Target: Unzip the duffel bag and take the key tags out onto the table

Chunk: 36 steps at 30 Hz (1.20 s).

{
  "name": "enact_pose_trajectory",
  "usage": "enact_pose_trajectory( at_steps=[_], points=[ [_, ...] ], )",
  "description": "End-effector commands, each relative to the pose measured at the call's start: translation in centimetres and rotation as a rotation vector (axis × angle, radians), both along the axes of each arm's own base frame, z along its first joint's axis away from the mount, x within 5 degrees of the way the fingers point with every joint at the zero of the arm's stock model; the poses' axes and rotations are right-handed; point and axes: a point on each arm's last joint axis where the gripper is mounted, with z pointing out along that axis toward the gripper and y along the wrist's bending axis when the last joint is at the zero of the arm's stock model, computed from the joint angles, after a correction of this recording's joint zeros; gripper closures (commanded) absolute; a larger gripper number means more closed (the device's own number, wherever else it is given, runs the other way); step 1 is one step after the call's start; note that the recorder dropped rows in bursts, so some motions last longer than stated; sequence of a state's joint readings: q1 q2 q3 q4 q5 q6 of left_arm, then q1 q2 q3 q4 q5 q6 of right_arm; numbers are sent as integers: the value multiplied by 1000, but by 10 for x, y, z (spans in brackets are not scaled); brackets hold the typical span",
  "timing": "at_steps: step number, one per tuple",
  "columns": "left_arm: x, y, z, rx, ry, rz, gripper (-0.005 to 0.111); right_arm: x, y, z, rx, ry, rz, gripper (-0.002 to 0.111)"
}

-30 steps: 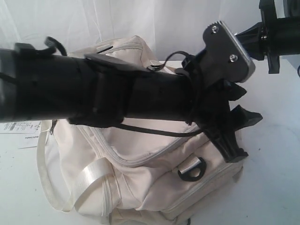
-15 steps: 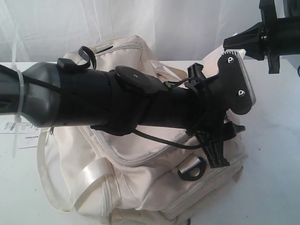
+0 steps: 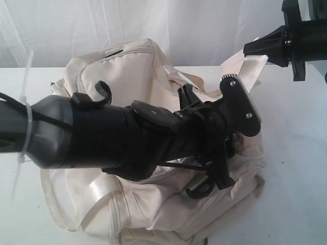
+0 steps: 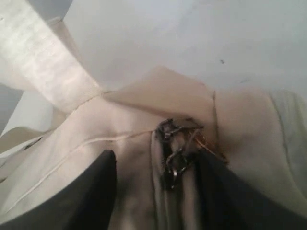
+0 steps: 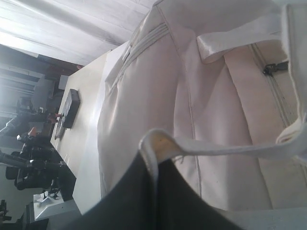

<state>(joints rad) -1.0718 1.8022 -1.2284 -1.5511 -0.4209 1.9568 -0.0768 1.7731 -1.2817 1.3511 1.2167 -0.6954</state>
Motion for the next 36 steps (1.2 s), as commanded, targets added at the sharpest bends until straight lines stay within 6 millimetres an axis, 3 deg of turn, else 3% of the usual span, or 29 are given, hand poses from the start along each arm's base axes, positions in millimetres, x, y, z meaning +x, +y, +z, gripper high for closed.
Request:
enact_pose_trajectory(
  at_steps=[1, 6, 12, 19, 27, 36],
  points=[
    [-2, 6, -3, 151, -125, 72, 52, -2, 0, 8, 21, -16, -6, 108],
    [-17, -4, 4, 149, -155, 85, 56, -2, 0, 7, 19, -18, -4, 108],
    [-32, -17, 23, 112, -202, 100, 82, -2, 0, 7, 16, -27, -1, 108],
    [-29, -18, 40, 89, -240, 174, 105, -2, 0, 7, 14, -27, 0, 108],
    [-28, -20, 49, 54, -220, 202, 105, -2, 0, 7, 13, -27, 0, 108],
    [-39, -19, 48, 41, -147, 238, 79, -2, 0, 6, -4, -38, 10, 108]
  ],
)
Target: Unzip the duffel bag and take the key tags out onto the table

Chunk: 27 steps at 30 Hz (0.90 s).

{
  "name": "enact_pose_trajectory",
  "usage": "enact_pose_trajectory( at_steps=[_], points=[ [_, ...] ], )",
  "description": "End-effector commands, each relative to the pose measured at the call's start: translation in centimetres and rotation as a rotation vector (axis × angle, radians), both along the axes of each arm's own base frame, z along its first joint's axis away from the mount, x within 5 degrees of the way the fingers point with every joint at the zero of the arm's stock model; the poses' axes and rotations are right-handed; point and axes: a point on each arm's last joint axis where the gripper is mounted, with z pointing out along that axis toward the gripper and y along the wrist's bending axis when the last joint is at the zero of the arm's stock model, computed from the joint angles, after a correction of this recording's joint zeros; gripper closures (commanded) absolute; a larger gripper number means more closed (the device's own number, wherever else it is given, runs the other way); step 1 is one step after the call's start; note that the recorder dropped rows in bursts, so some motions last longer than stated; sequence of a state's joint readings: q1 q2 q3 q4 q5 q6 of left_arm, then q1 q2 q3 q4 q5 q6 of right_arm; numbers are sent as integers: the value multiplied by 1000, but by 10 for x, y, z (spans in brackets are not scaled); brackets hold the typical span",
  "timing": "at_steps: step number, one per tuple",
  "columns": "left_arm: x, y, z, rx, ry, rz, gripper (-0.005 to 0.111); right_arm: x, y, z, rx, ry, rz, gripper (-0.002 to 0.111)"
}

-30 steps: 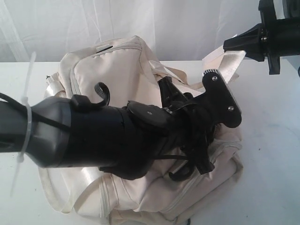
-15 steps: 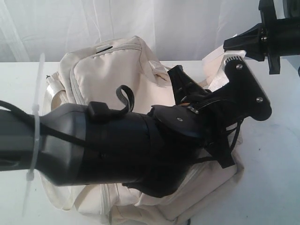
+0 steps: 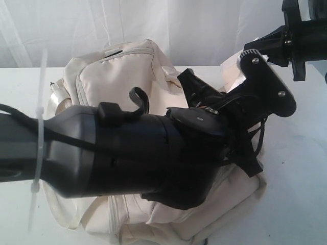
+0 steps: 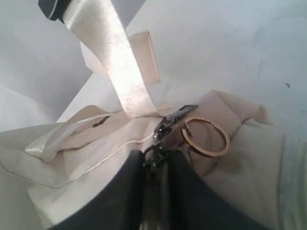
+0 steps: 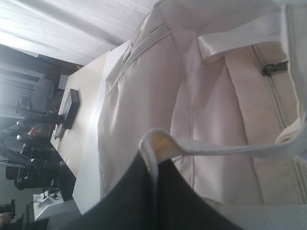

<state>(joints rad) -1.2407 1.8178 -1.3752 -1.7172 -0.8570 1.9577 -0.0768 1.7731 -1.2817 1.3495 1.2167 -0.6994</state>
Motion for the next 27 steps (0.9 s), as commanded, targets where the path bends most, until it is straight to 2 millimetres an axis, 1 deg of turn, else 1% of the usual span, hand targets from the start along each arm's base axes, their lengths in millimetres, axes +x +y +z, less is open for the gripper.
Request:
enact_pose_trajectory(
  at_steps=[1, 4, 7, 10, 12, 14, 18, 19, 21, 23, 26, 27],
  points=[
    [-13, 1, 14, 95, -72, -54, 78, -2, 0, 6, -3, -40, 10, 108],
    [-22, 0, 21, 77, -76, -82, 75, -2, 0, 6, -10, -61, 17, 100],
    [-25, 1, 23, 76, -81, -74, 69, -3, 0, 6, -22, -69, 24, 85],
    [-23, 4, 23, 92, -89, -37, 62, -3, 0, 3, -45, -63, 34, 67],
    [-22, 7, 24, 104, -96, -5, 59, -4, -1, 2, -57, -62, 39, 59],
    [-22, 10, 25, 120, -106, 38, 59, -5, -1, 0, -76, -39, 43, 56],
    [-23, 19, 30, 147, -128, 122, 59, -10, -9, -5, -174, 26, 49, 56],
    [-23, 20, 31, 149, -132, 135, 61, -11, -10, -5, -196, 36, 51, 56],
    [-24, 23, 33, 155, -138, 162, 66, -15, -12, -3, -234, 55, 50, 56],
    [-23, 27, 36, 159, -144, 190, 79, -18, -13, 1, -251, 45, 51, 56],
    [-23, 28, 37, 155, -145, 191, 103, -24, -13, 10, -272, 17, 52, 56],
    [-23, 28, 37, 155, -145, 191, 106, -26, -14, 13, -289, 8, 54, 56]
  ],
)
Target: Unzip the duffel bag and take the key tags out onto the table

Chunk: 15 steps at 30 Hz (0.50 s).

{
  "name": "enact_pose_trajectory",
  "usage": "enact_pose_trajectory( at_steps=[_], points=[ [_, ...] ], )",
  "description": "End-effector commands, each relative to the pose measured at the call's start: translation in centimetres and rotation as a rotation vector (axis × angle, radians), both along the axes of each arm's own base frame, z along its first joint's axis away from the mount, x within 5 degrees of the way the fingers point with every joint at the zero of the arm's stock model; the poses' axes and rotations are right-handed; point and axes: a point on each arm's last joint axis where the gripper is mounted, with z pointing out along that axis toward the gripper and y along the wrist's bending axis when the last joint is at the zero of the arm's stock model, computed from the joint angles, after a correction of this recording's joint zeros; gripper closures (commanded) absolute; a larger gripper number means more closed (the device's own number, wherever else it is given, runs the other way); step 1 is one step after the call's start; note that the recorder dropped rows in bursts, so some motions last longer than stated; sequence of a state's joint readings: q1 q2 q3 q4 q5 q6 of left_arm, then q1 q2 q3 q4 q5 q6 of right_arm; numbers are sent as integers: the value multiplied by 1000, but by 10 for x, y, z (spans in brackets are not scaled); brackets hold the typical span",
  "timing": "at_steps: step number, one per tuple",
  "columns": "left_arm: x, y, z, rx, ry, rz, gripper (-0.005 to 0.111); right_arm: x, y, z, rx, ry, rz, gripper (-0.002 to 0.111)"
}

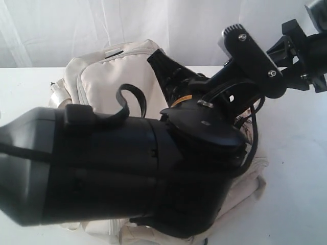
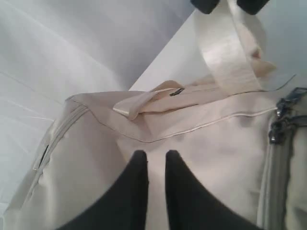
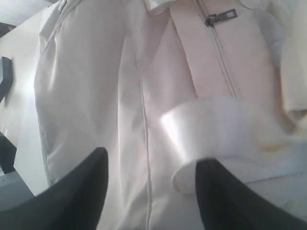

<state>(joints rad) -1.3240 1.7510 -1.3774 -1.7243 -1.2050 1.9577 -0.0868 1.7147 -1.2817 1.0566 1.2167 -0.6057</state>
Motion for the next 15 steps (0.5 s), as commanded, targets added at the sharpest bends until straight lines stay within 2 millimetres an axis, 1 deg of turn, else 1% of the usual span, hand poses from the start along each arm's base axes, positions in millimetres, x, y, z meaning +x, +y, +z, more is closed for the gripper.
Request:
enact_pose_trajectory(
  at_steps=[1, 4, 6, 7, 9, 10, 11, 13, 14, 15],
  points=[
    [-3, 3, 7, 123, -27, -41, 107, -11, -3, 18, -53, -48, 7, 56],
    [-3, 6, 12, 111, -30, -39, 107, -21, -7, 26, -135, -46, 3, 56],
    [-1, 14, 23, 81, -38, -26, 107, -32, -8, 31, -185, -43, -3, 56],
    [2, 20, 33, 51, -43, -24, 107, -37, -8, 32, -185, -45, -4, 56],
    [6, 29, 54, -43, -50, -103, 107, -48, -6, 32, -180, -31, -11, 56],
    [7, 34, 66, -91, -58, -145, 107, -55, -5, 29, -177, -18, -9, 56],
    [6, 39, 77, -135, -69, -182, 107, -59, -4, 25, -166, 0, -7, 56],
    [2, 46, 92, -190, -84, -234, 107, -65, 1, 19, -156, 23, 9, 56],
    [-2, 50, 102, -245, -87, -261, 107, -68, 8, 14, -149, 26, 42, 56],
    [-4, 53, 106, -274, -86, -271, 107, -69, 11, 11, -148, 24, 64, 56]
  ],
)
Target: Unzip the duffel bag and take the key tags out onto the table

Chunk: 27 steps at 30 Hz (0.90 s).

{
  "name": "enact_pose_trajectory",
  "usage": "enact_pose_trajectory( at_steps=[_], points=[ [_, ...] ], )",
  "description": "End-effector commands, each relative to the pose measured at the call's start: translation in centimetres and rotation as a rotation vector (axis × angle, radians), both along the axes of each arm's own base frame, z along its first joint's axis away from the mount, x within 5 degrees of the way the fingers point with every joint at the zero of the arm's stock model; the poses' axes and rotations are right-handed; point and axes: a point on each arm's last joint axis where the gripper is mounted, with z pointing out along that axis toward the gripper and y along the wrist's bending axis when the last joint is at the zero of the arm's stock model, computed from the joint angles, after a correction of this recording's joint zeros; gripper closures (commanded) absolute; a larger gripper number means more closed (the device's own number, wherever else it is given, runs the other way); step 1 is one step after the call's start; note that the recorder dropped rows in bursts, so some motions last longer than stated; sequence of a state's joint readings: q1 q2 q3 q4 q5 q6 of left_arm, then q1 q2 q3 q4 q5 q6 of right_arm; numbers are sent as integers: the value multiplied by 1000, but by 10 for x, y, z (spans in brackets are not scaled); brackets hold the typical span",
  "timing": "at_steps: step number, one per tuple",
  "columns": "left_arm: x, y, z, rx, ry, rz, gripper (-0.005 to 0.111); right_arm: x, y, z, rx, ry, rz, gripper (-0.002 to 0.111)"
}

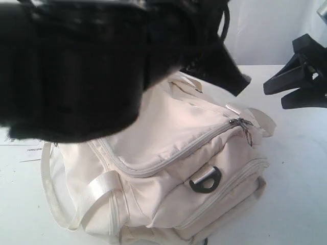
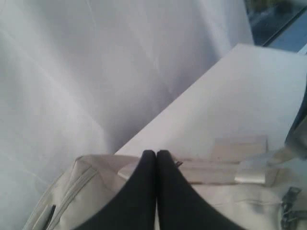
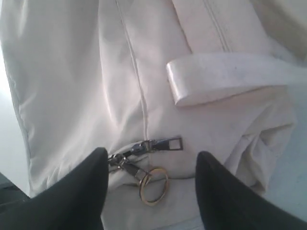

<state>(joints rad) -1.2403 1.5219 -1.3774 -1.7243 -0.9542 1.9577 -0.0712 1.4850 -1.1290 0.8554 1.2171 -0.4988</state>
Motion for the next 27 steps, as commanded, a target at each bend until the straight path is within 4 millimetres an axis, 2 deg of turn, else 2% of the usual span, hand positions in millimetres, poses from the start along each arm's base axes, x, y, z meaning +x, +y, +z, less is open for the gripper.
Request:
enact_pose_trajectory(
  at_steps=[1, 3, 6, 10, 14, 17, 19, 21, 24, 27],
  points=[
    [-11, 13, 27, -17, -65, -120, 107, -9, 14, -10, 24, 16, 68, 56],
    [-13, 18, 26, -122, -16, -186, 107, -14, 23, -16, 19, 17, 120, 56],
    [-10, 29, 9, -286, 125, -325, 107, -22, 35, -26, -1, -24, 243, 56],
    [-2, 47, -12, -435, 308, -445, 107, -28, 35, -35, -80, -28, 323, 56],
    [10, 64, -21, -572, 463, -560, 107, -26, 31, -38, -134, -15, 288, 56],
    [11, 78, -31, -451, 639, -657, 107, -24, 31, -38, -142, -26, 275, 56],
    [15, 92, -41, -284, 804, -592, 107, -22, 30, -39, -148, -36, 258, 56],
    [20, 108, -46, -103, 876, -469, 107, -21, 32, -39, -153, -48, 251, 56],
    [19, 119, -42, 24, 904, -396, 107, -20, 36, -39, -161, -68, 253, 57],
    [17, 120, -38, 48, 907, -409, 107, -19, 41, -40, -184, -97, 254, 64]
  ],
)
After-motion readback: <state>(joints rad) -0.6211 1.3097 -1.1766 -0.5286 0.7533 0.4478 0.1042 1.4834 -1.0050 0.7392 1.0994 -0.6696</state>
